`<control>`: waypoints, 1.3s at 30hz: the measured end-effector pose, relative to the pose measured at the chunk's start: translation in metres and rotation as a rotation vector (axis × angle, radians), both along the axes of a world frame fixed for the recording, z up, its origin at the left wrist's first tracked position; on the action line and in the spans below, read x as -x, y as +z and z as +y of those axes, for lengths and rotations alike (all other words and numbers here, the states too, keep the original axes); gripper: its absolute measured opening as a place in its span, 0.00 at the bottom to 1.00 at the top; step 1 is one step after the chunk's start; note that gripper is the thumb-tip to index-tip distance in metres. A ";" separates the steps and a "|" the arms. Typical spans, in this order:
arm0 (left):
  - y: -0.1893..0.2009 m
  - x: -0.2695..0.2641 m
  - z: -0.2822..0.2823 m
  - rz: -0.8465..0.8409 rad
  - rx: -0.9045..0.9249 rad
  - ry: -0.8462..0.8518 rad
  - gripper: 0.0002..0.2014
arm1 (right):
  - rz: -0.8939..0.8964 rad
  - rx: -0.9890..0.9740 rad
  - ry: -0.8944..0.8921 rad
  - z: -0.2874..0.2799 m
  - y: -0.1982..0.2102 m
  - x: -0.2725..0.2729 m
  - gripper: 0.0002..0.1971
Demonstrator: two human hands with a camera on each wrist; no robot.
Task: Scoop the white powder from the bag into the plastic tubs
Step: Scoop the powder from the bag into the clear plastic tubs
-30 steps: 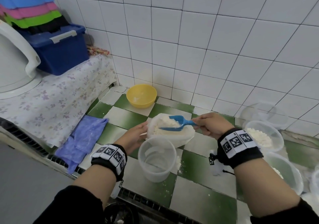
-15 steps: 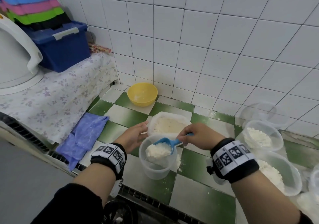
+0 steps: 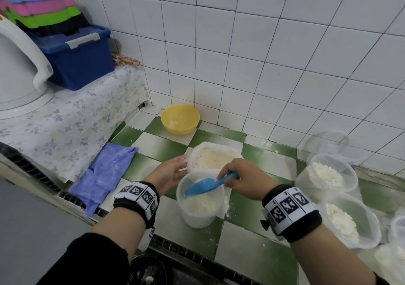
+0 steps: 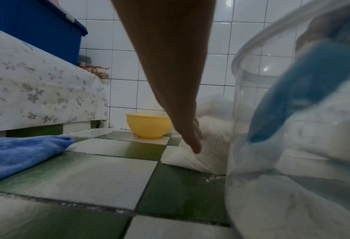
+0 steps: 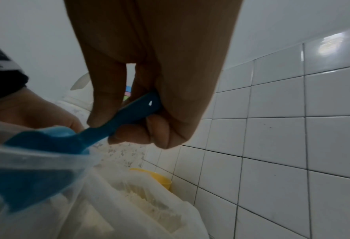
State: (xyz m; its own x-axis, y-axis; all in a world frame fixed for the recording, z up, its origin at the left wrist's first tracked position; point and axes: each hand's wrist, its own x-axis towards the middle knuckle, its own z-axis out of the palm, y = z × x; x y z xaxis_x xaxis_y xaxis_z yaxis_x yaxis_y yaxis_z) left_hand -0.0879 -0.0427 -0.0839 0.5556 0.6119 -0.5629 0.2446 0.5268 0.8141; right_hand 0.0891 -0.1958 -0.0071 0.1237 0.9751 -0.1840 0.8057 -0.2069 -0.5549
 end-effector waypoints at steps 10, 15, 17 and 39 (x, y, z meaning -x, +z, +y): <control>0.002 -0.001 0.005 0.030 -0.041 -0.032 0.20 | 0.442 -0.058 -0.246 -0.008 0.029 -0.042 0.08; 0.000 -0.006 0.010 0.031 -0.046 -0.051 0.22 | 0.309 -0.105 -0.364 -0.001 0.028 -0.055 0.07; -0.002 -0.009 0.013 0.048 -0.053 -0.097 0.24 | 0.118 -0.056 -0.368 0.010 0.016 -0.056 0.08; 0.009 -0.026 0.021 0.083 -0.108 -0.303 0.20 | 0.320 0.173 -0.560 0.063 -0.063 -0.044 0.13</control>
